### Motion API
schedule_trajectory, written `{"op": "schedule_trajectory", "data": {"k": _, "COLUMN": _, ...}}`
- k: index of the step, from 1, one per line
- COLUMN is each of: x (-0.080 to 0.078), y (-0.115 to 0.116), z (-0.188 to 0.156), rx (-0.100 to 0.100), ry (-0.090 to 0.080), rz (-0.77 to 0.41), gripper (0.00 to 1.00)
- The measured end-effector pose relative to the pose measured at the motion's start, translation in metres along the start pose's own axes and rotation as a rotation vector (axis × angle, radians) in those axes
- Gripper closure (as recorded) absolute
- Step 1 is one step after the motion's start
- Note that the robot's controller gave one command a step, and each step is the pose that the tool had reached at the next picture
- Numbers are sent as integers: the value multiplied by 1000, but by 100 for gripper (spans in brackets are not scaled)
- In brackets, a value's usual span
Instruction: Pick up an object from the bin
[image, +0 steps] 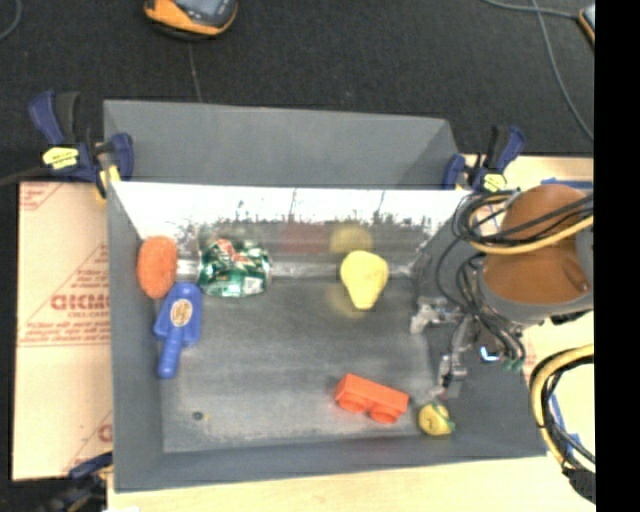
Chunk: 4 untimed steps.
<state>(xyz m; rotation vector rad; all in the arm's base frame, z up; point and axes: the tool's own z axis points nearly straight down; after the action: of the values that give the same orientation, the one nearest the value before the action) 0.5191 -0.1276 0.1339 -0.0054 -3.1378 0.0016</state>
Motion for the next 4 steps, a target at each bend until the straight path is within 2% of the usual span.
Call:
{"op": "schedule_trajectory", "data": {"k": 1, "x": -2, "y": 0, "z": -3, "rx": 2, "ry": -6, "rz": -4, "gripper": 0}}
{"op": "schedule_trajectory", "data": {"k": 2, "x": -14, "y": 29, "z": 28, "rx": 0, "ry": -9, "rz": 60, "gripper": 0}}
{"op": "schedule_trajectory", "data": {"k": 3, "x": 33, "y": 61, "z": 25, "rx": 6, "ry": -26, "rz": 26, "gripper": 0}}
{"op": "schedule_trajectory", "data": {"k": 4, "x": 14, "y": 56, "z": 64, "rx": 0, "ry": -20, "rz": 133, "gripper": 0}}
